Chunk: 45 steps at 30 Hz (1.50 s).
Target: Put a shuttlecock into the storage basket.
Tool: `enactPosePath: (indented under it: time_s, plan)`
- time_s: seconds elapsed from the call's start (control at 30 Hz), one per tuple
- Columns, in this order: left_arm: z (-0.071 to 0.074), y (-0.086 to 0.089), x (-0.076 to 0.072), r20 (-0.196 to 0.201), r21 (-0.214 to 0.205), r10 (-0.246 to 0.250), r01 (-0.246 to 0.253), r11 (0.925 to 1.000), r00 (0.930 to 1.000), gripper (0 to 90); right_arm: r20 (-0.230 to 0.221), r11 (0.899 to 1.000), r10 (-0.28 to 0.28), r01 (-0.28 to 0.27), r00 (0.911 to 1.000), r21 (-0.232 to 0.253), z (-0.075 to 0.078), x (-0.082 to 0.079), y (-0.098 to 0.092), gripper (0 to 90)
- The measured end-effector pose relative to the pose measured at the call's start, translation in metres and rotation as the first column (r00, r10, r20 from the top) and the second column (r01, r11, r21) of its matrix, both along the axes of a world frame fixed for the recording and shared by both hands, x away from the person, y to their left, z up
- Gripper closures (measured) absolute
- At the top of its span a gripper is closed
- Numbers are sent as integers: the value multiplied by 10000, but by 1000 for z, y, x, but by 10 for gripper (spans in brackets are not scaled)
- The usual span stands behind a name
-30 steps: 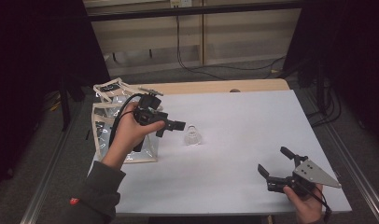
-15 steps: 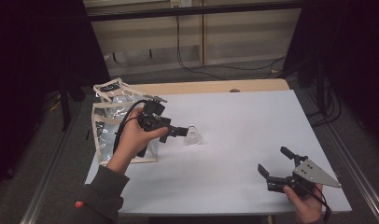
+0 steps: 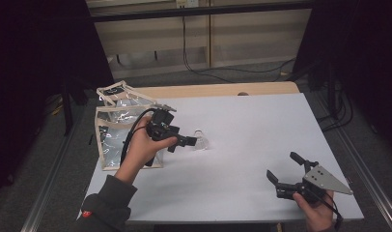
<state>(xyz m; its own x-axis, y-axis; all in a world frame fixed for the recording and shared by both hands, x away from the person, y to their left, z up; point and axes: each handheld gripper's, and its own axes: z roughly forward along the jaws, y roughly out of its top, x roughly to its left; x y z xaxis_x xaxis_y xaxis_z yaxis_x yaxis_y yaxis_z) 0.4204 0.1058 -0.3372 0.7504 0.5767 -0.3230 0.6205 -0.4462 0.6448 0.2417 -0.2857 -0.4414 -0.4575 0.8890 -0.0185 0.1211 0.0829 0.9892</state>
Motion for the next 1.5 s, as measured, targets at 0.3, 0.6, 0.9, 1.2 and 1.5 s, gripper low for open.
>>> enactPosePath:
  time_s: [0.3, 0.6, 0.9, 1.2, 1.5]
  plan:
    - [-12, -7, 1, -56, -23, -59, 59, 10000, 10000, 93, -1, 10000, -10, 10, 10000, 1, 0, 0, 0, 25]
    - [-23, -14, 2, -74, 121, 21, -20, 9999, 10000, 91, 4, 10000, 0, 0, 10000, 15, 0, 0, -1, 24]
    - [-37, -19, 4, -28, 225, 174, -173, 9996, 9998, 89, 25, 10000, 18, -18, 10000, 17, 0, 0, -1, 24]
    - [-46, -22, 5, 39, 368, 311, -312, 9988, 9995, 90, 30, 10000, 22, -22, 10000, 13, 0, 0, -1, 24]
    - [-52, -27, 4, 143, 548, 322, -329, 9980, 9994, 89, 33, 10000, 14, -14, 10000, 18, 0, 0, -1, 24]
